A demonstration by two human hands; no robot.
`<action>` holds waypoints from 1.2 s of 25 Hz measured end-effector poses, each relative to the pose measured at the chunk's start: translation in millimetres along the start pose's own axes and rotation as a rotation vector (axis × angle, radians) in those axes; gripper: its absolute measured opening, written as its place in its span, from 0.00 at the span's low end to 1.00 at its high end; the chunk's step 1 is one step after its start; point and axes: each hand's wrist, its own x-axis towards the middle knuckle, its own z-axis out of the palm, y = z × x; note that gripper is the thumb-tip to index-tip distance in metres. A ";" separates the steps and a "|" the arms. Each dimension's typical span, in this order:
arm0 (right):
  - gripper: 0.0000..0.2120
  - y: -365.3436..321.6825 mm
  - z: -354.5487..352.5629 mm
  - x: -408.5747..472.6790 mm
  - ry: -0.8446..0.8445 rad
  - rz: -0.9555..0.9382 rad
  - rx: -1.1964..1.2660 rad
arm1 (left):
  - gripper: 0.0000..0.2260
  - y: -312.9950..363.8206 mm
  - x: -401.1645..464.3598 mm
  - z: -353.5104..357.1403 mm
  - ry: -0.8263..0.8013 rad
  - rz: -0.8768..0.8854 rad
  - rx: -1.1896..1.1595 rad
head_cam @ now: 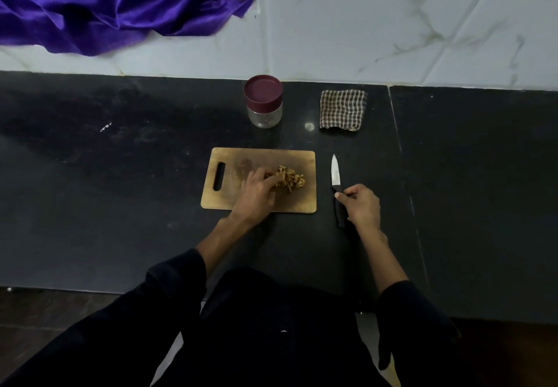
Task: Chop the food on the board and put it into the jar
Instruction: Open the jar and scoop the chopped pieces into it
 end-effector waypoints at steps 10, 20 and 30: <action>0.14 -51.5 0.6 -25.5 0.091 -0.267 -0.138 | 0.17 -29.0 4.2 -15.7 0.090 0.018 -0.078; 0.36 -215.1 57.8 31.7 -0.124 -0.534 -0.352 | 0.30 -70.4 68.0 -59.2 0.066 -0.135 -0.168; 0.43 -278.5 95.9 94.6 -0.174 -0.493 -0.643 | 0.30 -107.5 119.7 -84.0 0.039 -0.171 -0.298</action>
